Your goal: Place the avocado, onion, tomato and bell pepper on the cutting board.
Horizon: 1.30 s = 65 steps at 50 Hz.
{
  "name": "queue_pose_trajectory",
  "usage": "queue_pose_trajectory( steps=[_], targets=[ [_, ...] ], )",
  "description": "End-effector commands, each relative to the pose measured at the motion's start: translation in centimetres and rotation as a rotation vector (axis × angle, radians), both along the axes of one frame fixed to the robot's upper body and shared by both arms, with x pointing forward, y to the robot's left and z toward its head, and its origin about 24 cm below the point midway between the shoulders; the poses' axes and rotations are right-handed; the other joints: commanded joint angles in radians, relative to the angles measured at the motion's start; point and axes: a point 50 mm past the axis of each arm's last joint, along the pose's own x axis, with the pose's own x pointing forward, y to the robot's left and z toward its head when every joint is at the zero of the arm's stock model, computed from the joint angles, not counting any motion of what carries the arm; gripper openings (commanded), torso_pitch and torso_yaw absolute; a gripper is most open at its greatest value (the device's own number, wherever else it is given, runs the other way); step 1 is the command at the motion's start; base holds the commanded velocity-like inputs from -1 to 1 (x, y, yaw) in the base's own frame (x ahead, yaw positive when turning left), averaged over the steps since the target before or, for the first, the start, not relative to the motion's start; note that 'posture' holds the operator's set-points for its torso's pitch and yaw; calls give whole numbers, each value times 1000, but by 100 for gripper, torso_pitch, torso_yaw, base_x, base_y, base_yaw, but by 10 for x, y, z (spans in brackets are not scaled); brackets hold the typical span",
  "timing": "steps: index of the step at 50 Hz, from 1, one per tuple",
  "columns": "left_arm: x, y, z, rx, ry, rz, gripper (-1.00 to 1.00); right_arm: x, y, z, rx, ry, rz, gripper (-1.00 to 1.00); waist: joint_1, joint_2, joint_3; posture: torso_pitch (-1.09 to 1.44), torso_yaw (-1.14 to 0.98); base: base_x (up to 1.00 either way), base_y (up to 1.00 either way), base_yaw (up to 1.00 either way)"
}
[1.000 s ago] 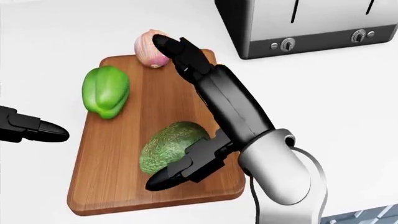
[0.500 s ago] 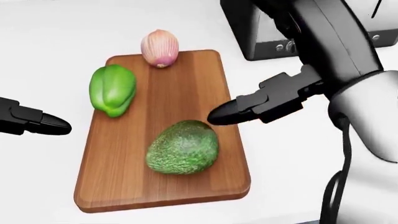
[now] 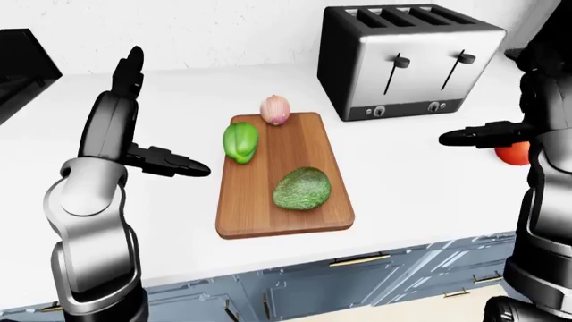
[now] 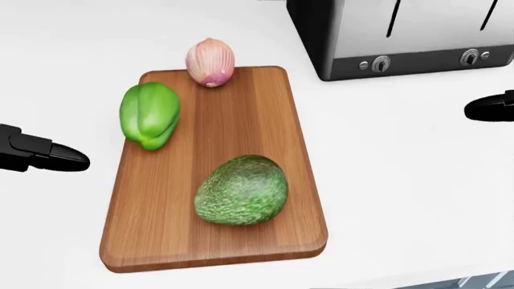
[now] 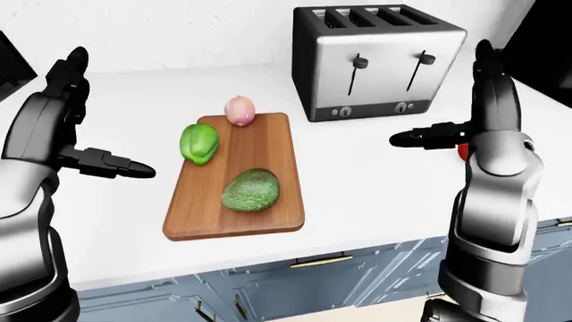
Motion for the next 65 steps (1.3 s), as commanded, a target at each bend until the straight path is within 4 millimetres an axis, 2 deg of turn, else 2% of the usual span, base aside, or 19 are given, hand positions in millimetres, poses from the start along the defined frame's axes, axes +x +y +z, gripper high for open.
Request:
queue_pose_trajectory(
  steps=[1,4,11,18,26,41,65],
  targets=[
    [-6,1,16,24,-81,11,100,-2,-6,18,-42,-116,-43,100,1,-3,-23,0,0,0,0,0],
    [-4,0,16,24,-80,10,100,4,-24,14,-48,-92,-127,100,2,-7,-23,0,0,0,0,0],
    [-3,0,17,26,-81,10,100,18,-42,8,-82,-91,-237,100,3,-12,-23,0,0,0,0,0],
    [-5,0,16,28,-80,10,100,11,-64,7,-108,-99,-316,100,8,-19,-23,0,0,0,0,0],
    [-6,1,14,28,-77,12,100,9,-76,1,-127,-74,-367,100,10,-25,-21,0,0,0,0,0],
    [-7,3,14,33,-76,18,100,26,-82,-27,-91,-25,-399,100,14,-29,-23,0,0,0,0,0],
    [-6,2,16,39,-76,16,100,19,-90,-54,-53,31,-462,100,20,-36,-23,0,0,0,0,0]
  ],
)
